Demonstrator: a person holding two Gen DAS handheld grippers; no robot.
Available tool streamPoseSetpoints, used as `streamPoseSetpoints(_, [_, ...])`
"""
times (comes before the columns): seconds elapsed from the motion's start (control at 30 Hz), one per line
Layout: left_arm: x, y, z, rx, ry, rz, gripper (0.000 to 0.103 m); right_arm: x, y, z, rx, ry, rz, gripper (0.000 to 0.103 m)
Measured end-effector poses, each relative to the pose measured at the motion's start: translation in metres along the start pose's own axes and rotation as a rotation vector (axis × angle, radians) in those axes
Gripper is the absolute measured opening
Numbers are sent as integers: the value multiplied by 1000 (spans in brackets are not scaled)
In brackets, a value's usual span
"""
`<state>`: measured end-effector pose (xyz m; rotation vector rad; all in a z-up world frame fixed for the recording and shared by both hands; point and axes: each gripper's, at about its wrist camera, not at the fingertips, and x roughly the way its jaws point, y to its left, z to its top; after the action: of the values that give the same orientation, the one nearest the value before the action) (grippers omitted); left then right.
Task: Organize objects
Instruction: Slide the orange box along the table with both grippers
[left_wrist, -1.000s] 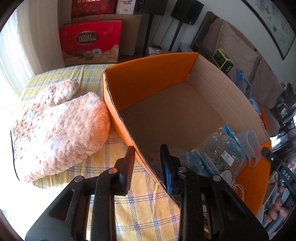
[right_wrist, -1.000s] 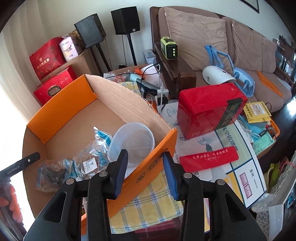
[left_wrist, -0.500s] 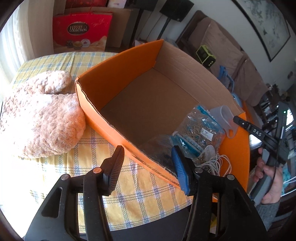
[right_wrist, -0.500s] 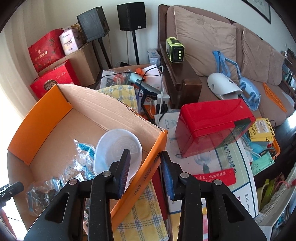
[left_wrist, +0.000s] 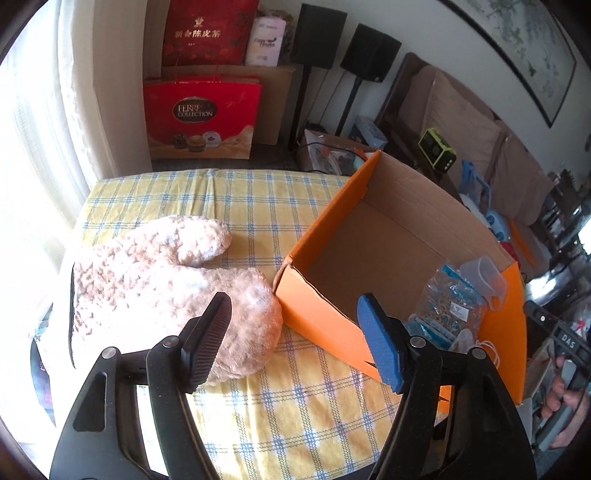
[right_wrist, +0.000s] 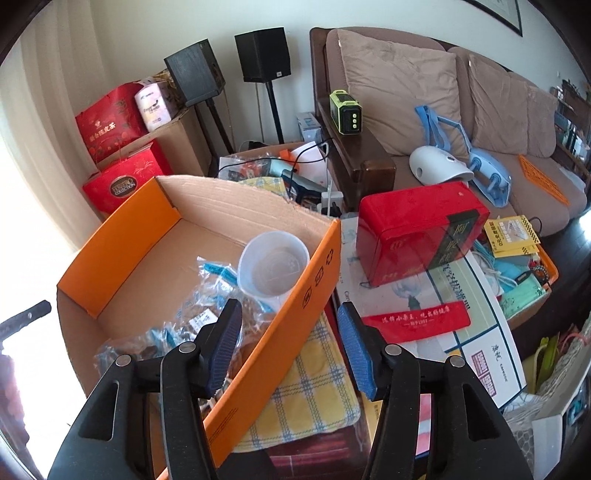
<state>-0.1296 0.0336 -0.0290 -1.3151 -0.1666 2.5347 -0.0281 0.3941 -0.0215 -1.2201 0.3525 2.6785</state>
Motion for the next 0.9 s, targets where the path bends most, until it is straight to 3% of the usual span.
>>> streamPoseSetpoints(0.33, [49,3,30,33,38,53,66,0,18,-33,-1,67,44,58])
streamPoseSetpoints(0.43, [56,-3,28,49,56,33,57,4,25,-36,-12,74,38,51])
streamPoseSetpoints(0.5, [61,-9,26,70,75,33,39,8,26,-35,-14,85,44,44])
streamPoseSetpoints(0.6, [65,-17,21,92,103,26,22,13,30,-34,-24,92,49,37])
streamPoseSetpoints(0.9, [58,-22,17,93,99,28,20,17,32,-29,-65,88,-6,34])
